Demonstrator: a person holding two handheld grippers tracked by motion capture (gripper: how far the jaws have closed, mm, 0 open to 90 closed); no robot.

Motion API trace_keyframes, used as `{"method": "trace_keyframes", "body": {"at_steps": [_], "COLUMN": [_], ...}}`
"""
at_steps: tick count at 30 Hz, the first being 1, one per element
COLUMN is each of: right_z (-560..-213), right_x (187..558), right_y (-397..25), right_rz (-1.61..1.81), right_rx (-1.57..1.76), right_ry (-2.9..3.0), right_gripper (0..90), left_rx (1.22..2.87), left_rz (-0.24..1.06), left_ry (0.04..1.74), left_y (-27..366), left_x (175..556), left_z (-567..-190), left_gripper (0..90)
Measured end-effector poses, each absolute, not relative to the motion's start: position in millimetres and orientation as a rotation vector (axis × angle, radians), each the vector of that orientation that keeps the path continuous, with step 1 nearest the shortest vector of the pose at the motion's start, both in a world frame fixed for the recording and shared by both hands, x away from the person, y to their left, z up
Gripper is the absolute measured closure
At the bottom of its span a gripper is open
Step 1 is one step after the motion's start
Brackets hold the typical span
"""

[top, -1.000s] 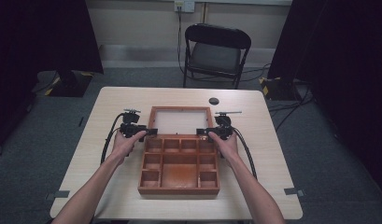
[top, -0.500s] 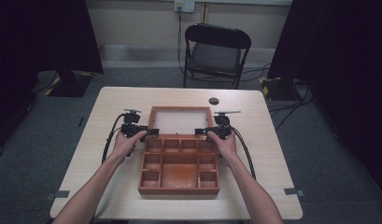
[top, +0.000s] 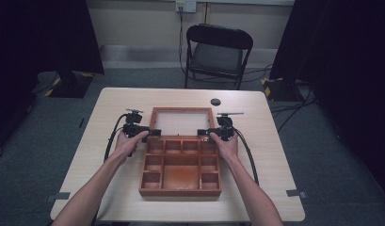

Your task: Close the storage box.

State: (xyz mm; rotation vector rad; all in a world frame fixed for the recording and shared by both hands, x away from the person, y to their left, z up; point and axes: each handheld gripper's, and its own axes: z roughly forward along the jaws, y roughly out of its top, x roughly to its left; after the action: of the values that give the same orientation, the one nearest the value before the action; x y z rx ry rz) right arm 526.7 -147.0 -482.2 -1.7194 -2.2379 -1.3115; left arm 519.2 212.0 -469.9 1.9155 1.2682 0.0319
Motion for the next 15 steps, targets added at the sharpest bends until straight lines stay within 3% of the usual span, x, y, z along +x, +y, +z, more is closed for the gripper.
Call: {"method": "trace_keyframes", "body": {"at_steps": [5,6,15], "right_z": [-481.9,-479.8,-476.1], "right_x": [526.1,524.4,525.3], "right_y": [-147.1,-146.5,-147.4], "right_rz": [-1.322,-1.335,-1.354], "right_rx": [-1.717,-1.718,-1.736], "right_ry": [-2.245,-2.263,-2.267], "right_gripper": [18.2,18.5,23.5], "left_rx": [1.924,1.918,1.917], "left_rz": [0.028,0.051,0.115], "left_ry": [1.27,1.271,1.269], "left_y": [212.0,211.6,213.5], "left_x": [520.1,519.0,518.5], "left_z": [-468.9,-468.3,-464.5], "left_gripper": [24.1,29.9,36.7]}}
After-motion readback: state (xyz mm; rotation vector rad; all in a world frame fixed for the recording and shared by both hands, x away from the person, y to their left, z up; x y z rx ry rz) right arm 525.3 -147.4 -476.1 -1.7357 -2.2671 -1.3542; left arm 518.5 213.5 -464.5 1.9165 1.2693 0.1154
